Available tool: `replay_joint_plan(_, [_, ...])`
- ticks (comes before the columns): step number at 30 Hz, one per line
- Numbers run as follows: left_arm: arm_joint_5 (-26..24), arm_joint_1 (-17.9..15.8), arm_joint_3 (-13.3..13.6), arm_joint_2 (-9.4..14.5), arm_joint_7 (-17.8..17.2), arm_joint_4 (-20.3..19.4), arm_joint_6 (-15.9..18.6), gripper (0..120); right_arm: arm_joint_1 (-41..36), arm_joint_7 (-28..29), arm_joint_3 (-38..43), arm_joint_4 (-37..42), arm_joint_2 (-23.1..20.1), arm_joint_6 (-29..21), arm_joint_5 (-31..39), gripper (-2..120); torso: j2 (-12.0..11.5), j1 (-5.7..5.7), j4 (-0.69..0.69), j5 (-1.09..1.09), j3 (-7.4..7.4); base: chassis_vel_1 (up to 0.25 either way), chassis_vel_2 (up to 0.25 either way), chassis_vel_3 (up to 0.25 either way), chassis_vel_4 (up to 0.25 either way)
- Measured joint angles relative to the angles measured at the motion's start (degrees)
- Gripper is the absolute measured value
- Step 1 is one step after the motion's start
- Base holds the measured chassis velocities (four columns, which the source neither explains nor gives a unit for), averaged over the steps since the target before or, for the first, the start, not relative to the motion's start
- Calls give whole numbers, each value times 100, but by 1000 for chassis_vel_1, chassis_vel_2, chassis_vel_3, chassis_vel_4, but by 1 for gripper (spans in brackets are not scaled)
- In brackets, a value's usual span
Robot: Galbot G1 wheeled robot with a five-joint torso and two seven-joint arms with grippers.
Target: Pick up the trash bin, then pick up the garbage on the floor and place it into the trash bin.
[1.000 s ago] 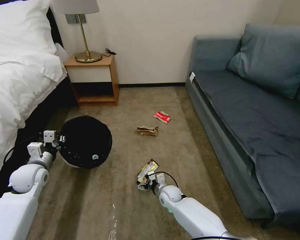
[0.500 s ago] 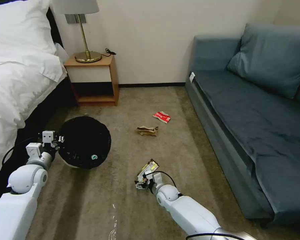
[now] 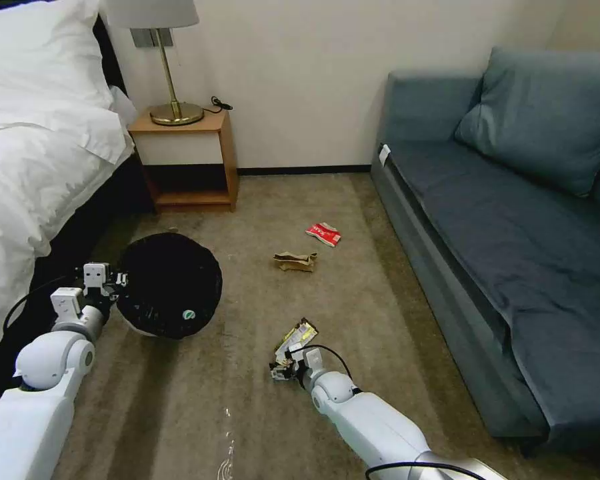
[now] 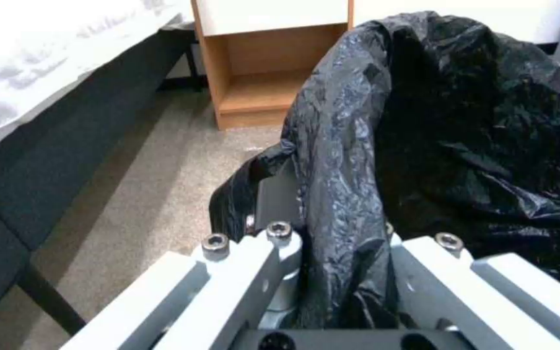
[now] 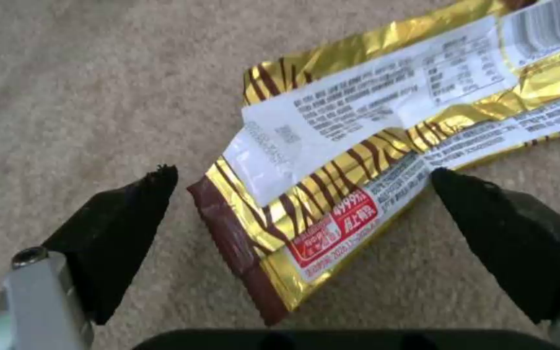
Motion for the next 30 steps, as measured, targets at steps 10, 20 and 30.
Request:
replay_joint_plan(10, [4, 28, 2, -38, -9, -25, -17, 4, 78, -156, 115, -358, 139, 185, -151, 100, 0, 0, 0, 0, 0, 0, 0, 0, 0])
replay_joint_plan(20, [-4, -24, 88, -51, -4, -5, -27, 4, 87, -178, 118, -383, 115, 224, -203, 99, 0, 0, 0, 0, 0, 0, 0, 0, 0])
replay_joint_plan(30, [-43, -84, 141, -13, 5, 24, -28, 4, 116, -50, 88, -237, 15, 158, -238, 100, 0, 0, 0, 0, 0, 0, 0, 0, 0])
